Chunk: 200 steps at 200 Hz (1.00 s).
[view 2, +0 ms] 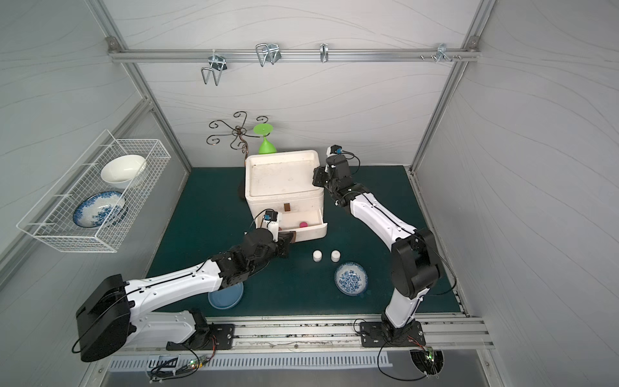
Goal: Put the paint cans in the drawer according to color
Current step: Close the drawer of the storage box.
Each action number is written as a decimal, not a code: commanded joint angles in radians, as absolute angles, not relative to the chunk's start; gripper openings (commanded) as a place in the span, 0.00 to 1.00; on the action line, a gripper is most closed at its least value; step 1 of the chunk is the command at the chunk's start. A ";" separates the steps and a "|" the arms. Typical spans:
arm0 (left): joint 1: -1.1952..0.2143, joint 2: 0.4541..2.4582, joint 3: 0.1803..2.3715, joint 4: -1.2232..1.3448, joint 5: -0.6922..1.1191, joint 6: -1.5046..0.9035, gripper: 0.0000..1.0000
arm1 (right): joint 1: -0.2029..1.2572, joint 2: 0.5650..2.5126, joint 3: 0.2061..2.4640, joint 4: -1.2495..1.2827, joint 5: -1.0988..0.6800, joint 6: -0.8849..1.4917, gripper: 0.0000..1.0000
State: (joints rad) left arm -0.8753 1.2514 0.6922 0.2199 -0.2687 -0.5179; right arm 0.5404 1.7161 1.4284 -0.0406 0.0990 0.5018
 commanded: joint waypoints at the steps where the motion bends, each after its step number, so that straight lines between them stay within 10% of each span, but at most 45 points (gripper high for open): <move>1: -0.867 1.265 0.749 0.391 -0.367 -0.499 0.00 | 0.629 1.768 1.341 -0.223 -0.076 0.598 0.00; 62: -0.868 1.285 0.753 0.314 -0.361 -0.481 0.00 | 0.634 1.792 1.377 -0.276 -0.099 0.558 0.00; 118: -0.903 1.090 0.731 0.041 -0.418 -0.549 0.36 | 0.603 1.785 1.364 -0.283 -0.116 0.551 0.00; 200: -1.003 1.150 0.611 0.052 -0.387 -0.730 0.37 | 0.586 1.767 1.365 -0.298 -0.133 0.544 0.00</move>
State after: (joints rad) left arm -1.0027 1.0973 0.6258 0.0051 -0.3809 -0.6582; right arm 0.5583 1.7184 1.4322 -0.0448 0.0418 0.4797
